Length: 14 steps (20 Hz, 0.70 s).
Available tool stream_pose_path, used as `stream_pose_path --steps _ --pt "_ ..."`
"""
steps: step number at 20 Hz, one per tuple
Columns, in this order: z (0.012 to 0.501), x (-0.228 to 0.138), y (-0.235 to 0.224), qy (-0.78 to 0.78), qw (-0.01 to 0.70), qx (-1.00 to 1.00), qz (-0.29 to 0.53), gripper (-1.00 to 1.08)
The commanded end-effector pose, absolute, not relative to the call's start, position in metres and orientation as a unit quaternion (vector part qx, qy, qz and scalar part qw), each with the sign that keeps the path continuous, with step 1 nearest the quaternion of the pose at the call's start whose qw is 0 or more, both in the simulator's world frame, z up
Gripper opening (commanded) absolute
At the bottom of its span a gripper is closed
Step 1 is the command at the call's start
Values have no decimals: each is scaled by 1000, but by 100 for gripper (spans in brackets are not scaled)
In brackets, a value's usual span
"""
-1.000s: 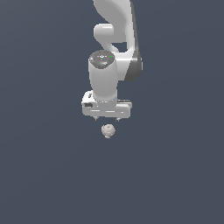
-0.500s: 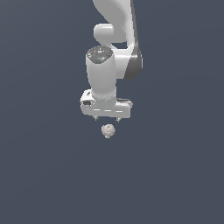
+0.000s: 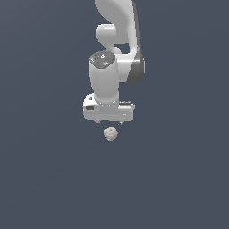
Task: Pick up the object and move it to a goal position.
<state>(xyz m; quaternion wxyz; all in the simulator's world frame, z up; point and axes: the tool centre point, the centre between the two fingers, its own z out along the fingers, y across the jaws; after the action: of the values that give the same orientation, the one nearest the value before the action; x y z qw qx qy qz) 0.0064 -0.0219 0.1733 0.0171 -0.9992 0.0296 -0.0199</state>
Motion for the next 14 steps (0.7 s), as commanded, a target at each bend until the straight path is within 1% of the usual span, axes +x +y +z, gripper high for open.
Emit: stream_pose_path --steps 1,14 --pt "168 5 -22 9 15 -1000 -19 100" --pt "125 -6 -23 -165 3 -986 -9 100"
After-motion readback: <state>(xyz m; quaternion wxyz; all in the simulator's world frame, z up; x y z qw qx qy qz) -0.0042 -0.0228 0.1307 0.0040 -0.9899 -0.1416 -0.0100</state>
